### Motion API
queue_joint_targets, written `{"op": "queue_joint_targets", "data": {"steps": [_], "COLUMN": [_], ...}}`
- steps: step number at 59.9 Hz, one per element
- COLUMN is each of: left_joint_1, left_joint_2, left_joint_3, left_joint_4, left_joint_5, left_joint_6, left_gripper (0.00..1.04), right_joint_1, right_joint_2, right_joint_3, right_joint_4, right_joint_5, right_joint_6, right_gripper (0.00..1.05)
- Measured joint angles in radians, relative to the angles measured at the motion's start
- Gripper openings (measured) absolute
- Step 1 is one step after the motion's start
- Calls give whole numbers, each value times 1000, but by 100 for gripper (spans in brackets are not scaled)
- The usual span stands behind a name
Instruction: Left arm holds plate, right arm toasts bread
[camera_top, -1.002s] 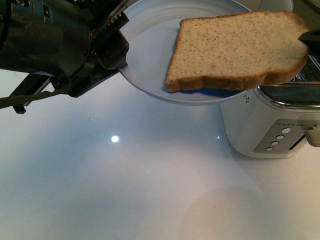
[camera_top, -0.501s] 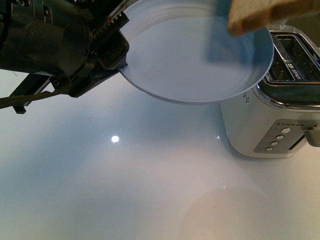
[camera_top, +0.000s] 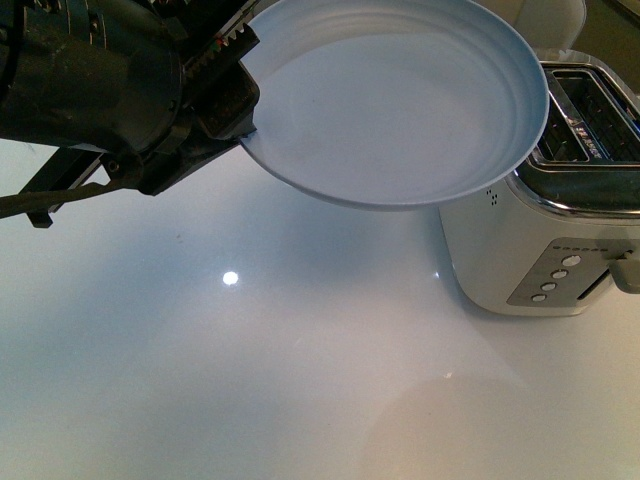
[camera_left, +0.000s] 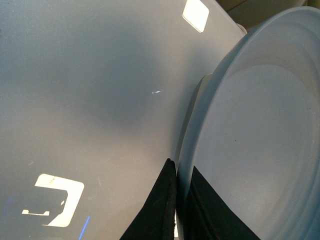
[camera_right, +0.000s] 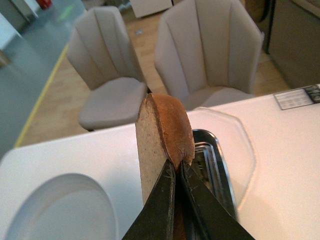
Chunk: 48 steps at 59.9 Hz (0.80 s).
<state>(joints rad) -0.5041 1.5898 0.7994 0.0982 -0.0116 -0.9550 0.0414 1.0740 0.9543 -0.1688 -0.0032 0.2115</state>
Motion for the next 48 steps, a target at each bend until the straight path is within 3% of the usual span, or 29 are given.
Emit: {"op": "queue_joint_targets", "data": {"steps": [24,48], "left_joint_1": [-1,-8], "left_joint_2": [0,0], "left_joint_3": [0,0], "left_joint_4": [-2,-2], "left_joint_5": [0,4], "left_joint_6": [0,1], "left_gripper": [3,3], "right_joint_1": [109,85], "right_joint_2": [211,306], "right_joint_3": [72,108], "right_joint_4": [-65,-60], "right_joint_5": [183,192], "right_joint_6": [-208,-292], "right_gripper": [2,2]}}
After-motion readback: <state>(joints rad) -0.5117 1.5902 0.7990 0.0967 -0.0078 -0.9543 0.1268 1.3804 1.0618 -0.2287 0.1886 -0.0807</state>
